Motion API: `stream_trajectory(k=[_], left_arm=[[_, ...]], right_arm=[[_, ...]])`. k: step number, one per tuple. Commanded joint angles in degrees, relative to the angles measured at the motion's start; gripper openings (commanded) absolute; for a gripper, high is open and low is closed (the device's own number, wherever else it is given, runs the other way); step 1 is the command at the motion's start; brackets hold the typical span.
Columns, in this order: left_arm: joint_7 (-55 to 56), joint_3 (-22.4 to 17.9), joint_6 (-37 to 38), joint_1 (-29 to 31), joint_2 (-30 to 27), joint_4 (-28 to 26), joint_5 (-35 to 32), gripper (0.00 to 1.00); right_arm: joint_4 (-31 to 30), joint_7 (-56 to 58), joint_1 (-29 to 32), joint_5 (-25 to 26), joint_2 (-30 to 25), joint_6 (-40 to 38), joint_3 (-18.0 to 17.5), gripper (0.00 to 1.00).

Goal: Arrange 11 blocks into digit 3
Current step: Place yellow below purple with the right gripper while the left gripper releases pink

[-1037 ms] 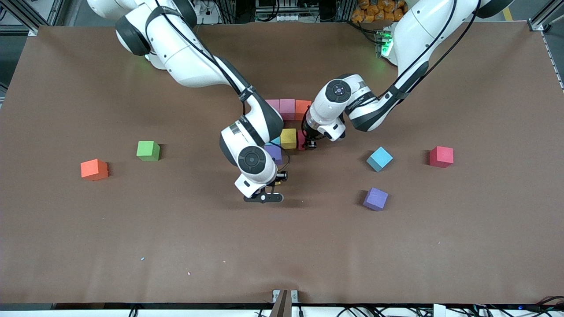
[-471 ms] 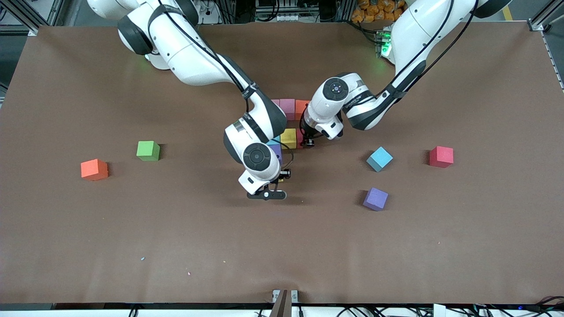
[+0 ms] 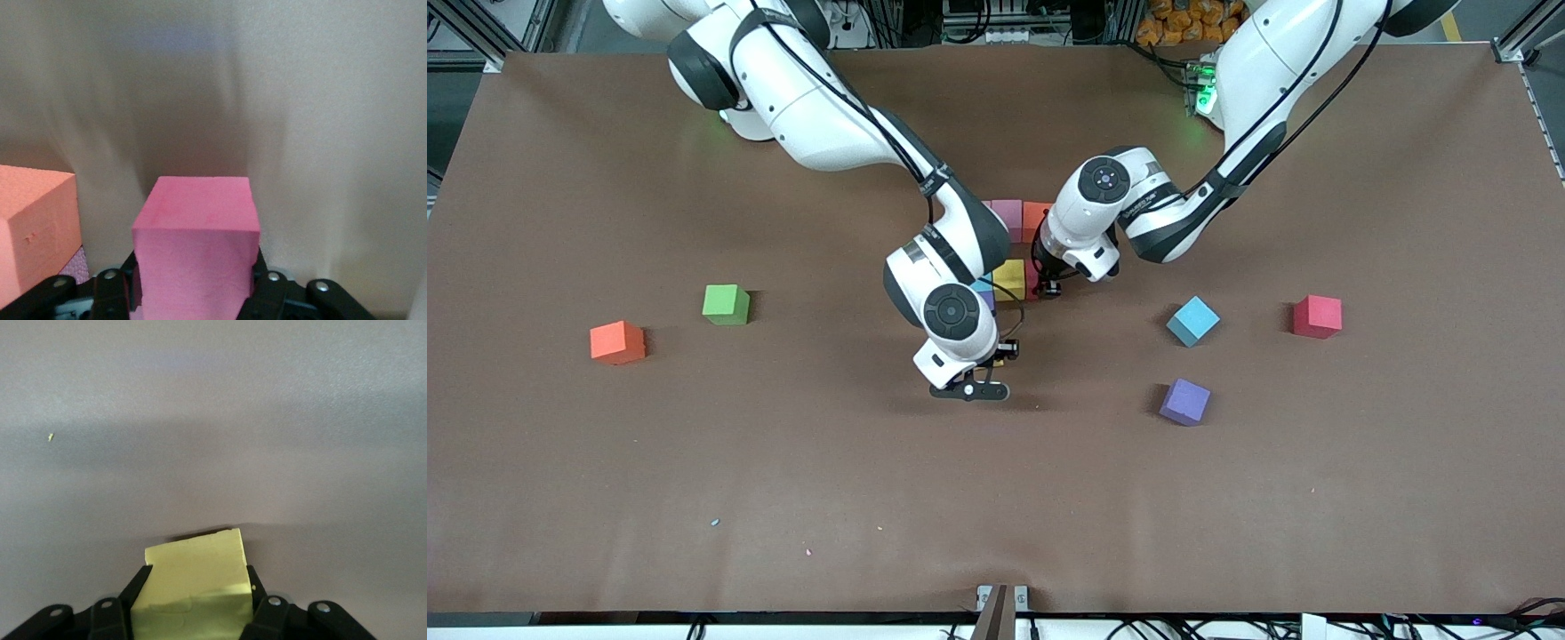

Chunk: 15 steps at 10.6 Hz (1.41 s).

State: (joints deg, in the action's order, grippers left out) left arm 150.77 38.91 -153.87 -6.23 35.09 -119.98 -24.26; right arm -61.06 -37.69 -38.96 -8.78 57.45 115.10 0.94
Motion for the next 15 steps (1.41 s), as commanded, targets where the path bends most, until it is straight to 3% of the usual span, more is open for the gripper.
stream_trajectory(k=[1, 7, 12, 14, 15], left_arm=[[1.7, -0.2, -0.6, -1.3, 0.1, -0.3, -4.5, 1.0], [2.0, 0.1, -0.2, -0.4, -2.8, -0.3, -4.7, 1.0], [4.0, 2.6, 1.2, 0.4, -8.1, -1.0, -4.2, 1.0], [3.4, 4.8, 2.0, 3.8, -8.5, -1.0, -4.1, 1.0], [1.7, 5.9, 2.1, 6.6, -8.4, -0.9, -4.2, 1.0]], right_arm=[[1.4, -1.2, -0.5, -0.7, 1.3, 0.0, 0.0, 0.01], [1.0, -1.2, -1.2, -0.2, 1.3, -0.1, 0.1, 0.04], [1.0, -0.2, -0.6, 0.9, 1.0, -0.5, 0.2, 0.04], [1.0, -0.3, -0.7, 1.1, 1.1, -0.5, 0.2, 0.05], [1.0, -0.5, -0.8, 1.1, 1.1, -0.5, 0.2, 0.22]])
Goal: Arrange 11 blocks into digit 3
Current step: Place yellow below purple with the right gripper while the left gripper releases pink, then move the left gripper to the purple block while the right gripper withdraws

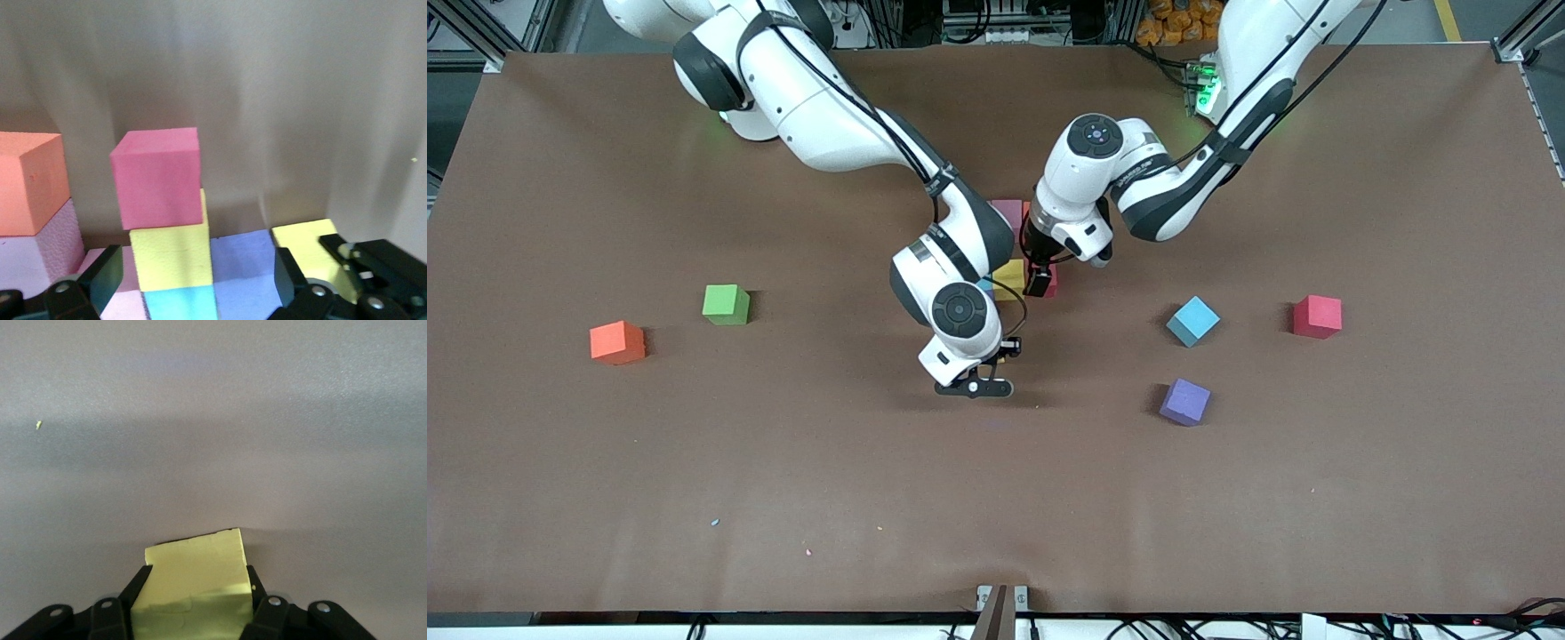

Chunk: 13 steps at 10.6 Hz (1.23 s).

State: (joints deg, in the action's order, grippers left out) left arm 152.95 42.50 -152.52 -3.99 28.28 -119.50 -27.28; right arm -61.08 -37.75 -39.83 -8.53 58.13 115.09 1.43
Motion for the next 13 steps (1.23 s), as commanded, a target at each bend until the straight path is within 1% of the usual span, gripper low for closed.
stream_trajectory(k=[1, 2, 5, 7, 8, 9, 11, 13], left_arm=[[-2.6, 3.1, 1.1, 6.3, -1.6, -1.2, -1.2, 1.0], [-3.4, 3.1, 2.0, 7.3, -1.5, -0.5, -1.2, 1.0], [-11.1, 3.1, 2.4, 11.8, -1.2, 0.8, -1.2, 1.0], [-15.0, 3.1, 3.0, 14.8, -0.2, 2.9, -1.1, 1.0], [-18.6, 3.0, 4.6, 15.6, 0.7, 4.8, -0.9, 1.0], [-20.3, 3.0, 6.7, 16.3, 1.7, 7.2, -0.8, 1.0], [-24.3, 2.9, 11.6, 17.0, 2.4, 11.1, -0.6, 1.0], [-25.9, 2.5, 13.4, 17.8, 2.9, 12.9, -0.7, 1.0]], right_arm=[[1.0, -0.7, 0.0, 0.8, 0.4, -0.6, -0.3, 0.99], [1.0, -0.6, -0.1, 0.8, 0.2, -0.6, -0.3, 1.0], [1.0, -0.2, 0.6, 0.4, -1.4, -0.7, -0.3, 1.0], [1.0, -0.3, 1.2, 0.3, -2.8, -1.1, -0.3, 1.0], [1.0, 0.0, 1.9, 0.3, -3.9, -2.1, -0.3, 1.0], [1.0, 2.8, 3.3, 0.3, -5.0, -3.7, -0.3, 1.0], [1.0, 11.6, 7.5, 0.4, -7.1, -10.4, -0.2, 1.0], [1.0, 18.3, 11.6, 0.9, -8.7, -15.0, 0.1, 1.0]])
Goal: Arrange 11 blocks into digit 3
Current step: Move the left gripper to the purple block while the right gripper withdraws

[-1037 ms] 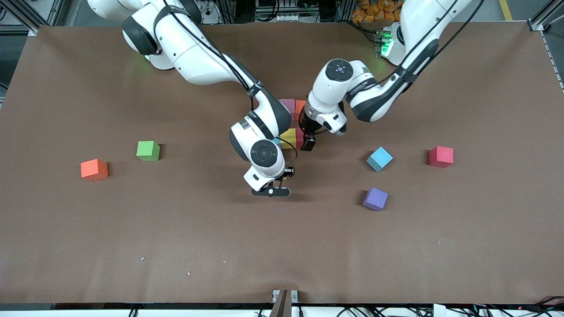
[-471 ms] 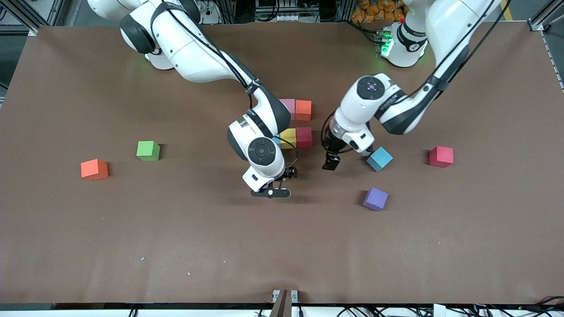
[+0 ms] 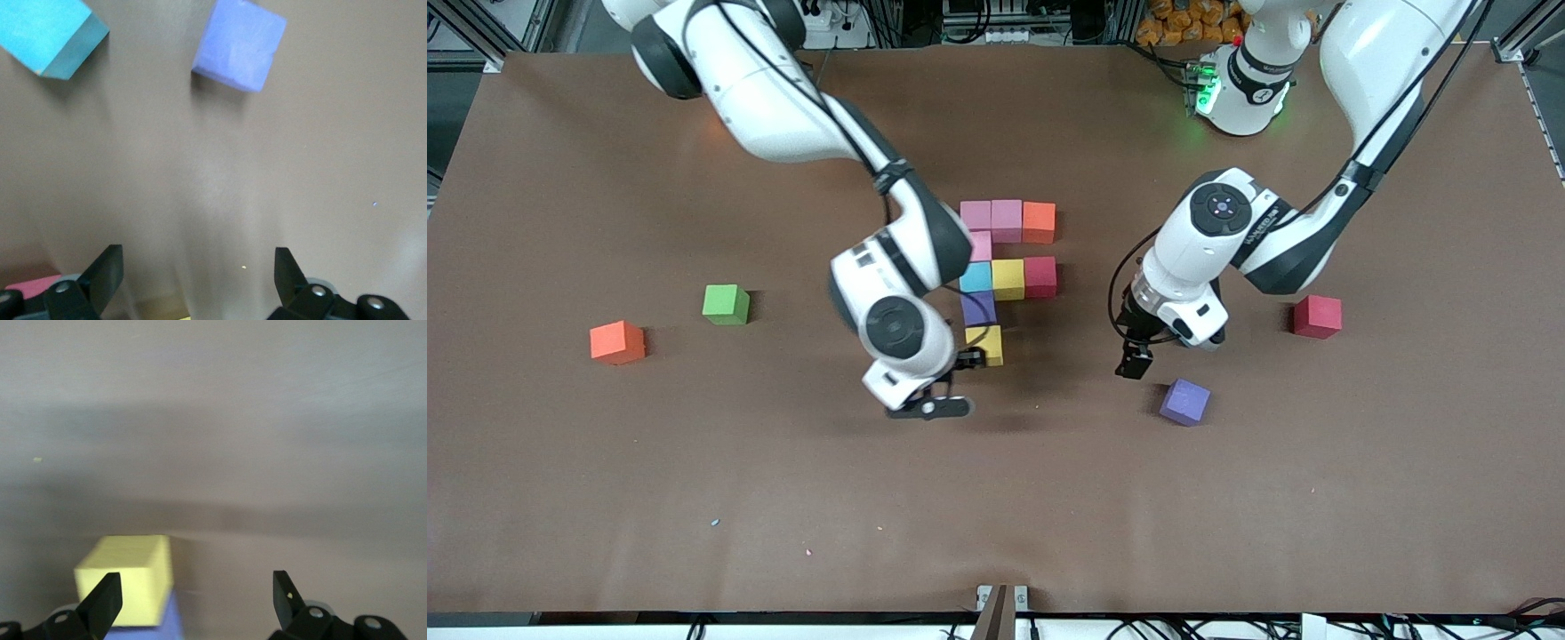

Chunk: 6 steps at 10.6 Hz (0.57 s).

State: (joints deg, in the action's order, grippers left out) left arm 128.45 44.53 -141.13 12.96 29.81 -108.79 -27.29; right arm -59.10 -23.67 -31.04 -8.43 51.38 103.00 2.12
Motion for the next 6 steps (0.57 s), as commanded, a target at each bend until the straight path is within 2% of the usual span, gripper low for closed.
stream_trajectory(k=[1, 3, 5, 6], left_arm=[[-1.6, 0.2, 2.5, 1.3, 1.4, 3.6, -0.7, 1.0], [-3.9, -1.0, 5.8, 1.3, 4.1, 9.5, -0.5, 1.0], [-7.9, -1.2, 12.3, 1.3, 9.1, 16.9, -0.5, 1.0], [-11.6, -2.3, 13.0, 1.2, 9.8, 17.6, -0.6, 1.0]], right_arm=[[-0.9, 5.8, 4.7, 1.0, -2.9, -4.9, -0.6, 1.0], [-0.9, 11.2, 8.7, 4.5, -4.4, -8.2, -0.6, 1.0], [-0.9, 17.1, 12.8, 4.7, -5.8, -11.1, -0.6, 1.0], [-0.9, 21.3, 15.5, 4.7, -6.6, -12.1, -0.6, 1.0]])
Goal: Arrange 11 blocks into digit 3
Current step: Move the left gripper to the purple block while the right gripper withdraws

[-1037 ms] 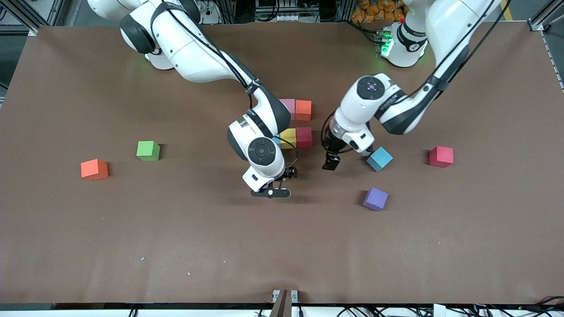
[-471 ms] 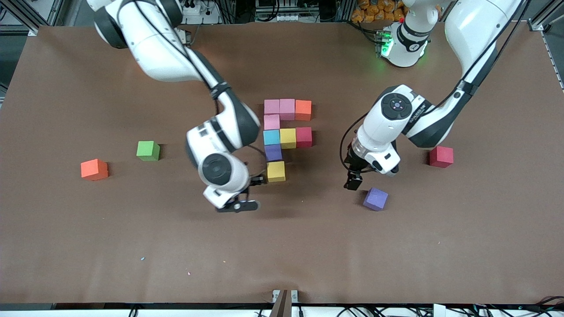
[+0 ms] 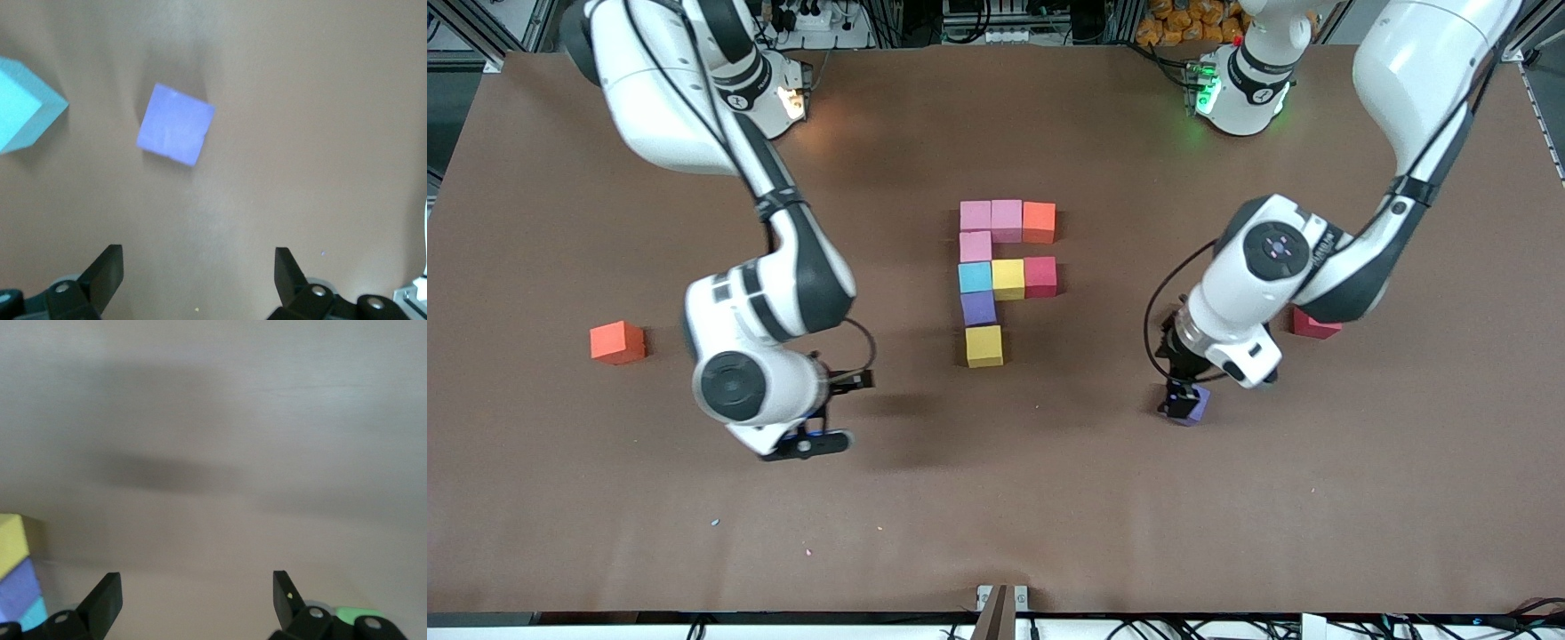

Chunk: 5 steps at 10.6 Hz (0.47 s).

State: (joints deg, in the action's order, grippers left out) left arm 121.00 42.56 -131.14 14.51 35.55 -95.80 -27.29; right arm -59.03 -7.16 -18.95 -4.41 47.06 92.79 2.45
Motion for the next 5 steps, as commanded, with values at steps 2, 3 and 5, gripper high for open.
stream_trajectory(k=[2, 3, 5], left_arm=[[-10.8, -3.7, 3.1, -0.6, 4.4, 4.6, 0.2, 1.0], [-13.5, -3.8, 3.2, -0.4, 4.5, 4.6, 1.2, 1.0], [-17.6, -5.6, 6.2, -1.0, 5.3, 6.0, 3.0, 1.0]], right_arm=[[-1.1, 15.4, 8.0, 0.7, -3.6, -3.8, -1.0, 1.0], [-2.2, 18.0, 9.8, 0.8, -4.6, -5.7, -1.0, 1.0], [-14.9, 21.7, 12.3, 1.1, -14.3, -2.4, -1.0, 1.0]])
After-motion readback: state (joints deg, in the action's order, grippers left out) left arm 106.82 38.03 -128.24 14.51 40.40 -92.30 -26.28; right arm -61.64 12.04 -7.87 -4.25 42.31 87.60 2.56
